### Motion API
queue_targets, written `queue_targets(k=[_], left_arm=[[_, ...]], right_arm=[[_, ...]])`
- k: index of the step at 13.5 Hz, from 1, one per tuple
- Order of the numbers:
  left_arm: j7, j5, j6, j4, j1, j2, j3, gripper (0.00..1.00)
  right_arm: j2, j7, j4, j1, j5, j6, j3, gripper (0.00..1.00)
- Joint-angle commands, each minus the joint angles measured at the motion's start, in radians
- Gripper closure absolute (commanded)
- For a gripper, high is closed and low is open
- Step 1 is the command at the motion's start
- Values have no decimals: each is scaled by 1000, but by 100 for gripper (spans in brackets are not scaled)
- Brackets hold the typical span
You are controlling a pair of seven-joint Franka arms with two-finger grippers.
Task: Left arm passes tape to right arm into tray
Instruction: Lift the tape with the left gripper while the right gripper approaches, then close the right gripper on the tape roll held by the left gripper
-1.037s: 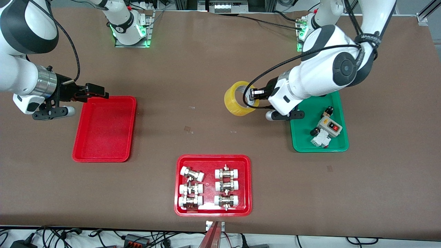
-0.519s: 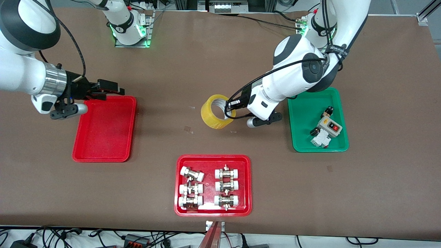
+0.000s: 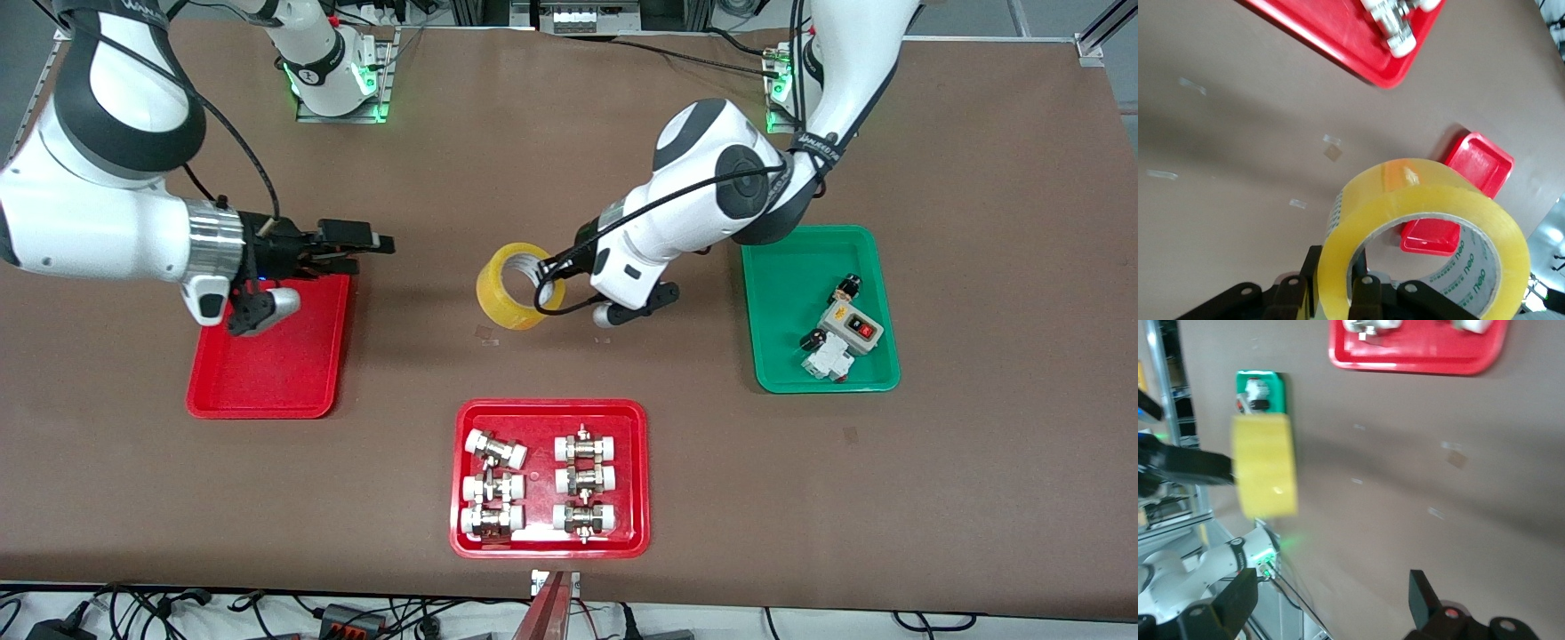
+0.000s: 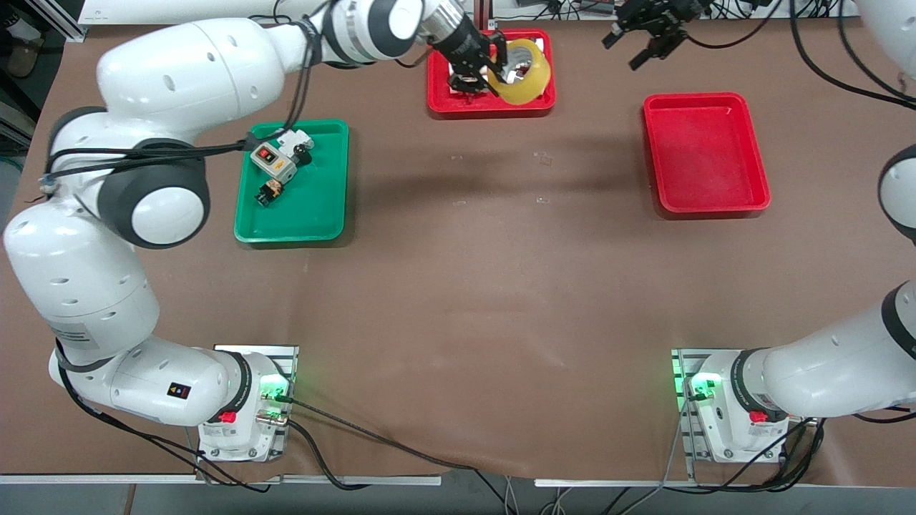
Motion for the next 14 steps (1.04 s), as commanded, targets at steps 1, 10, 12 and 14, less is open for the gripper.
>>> queue_targets(k=[1,10,12,14], left_arm=[[-32,5,-4,94,-67,71,4,100],[-89,-1,88,99,-93,111,2,100],[-90,-1,88,99,-93,110,4,100],[-90,-1,89,99,-94,116,4,100]], right_arm=[[59,-86,45,6,69,6,-1,0],[137,-91,38,41,132,8,-1,0],[152,-92,35,40,132,6,-1,0],[169,-94,35,41,132,13,0,0]])
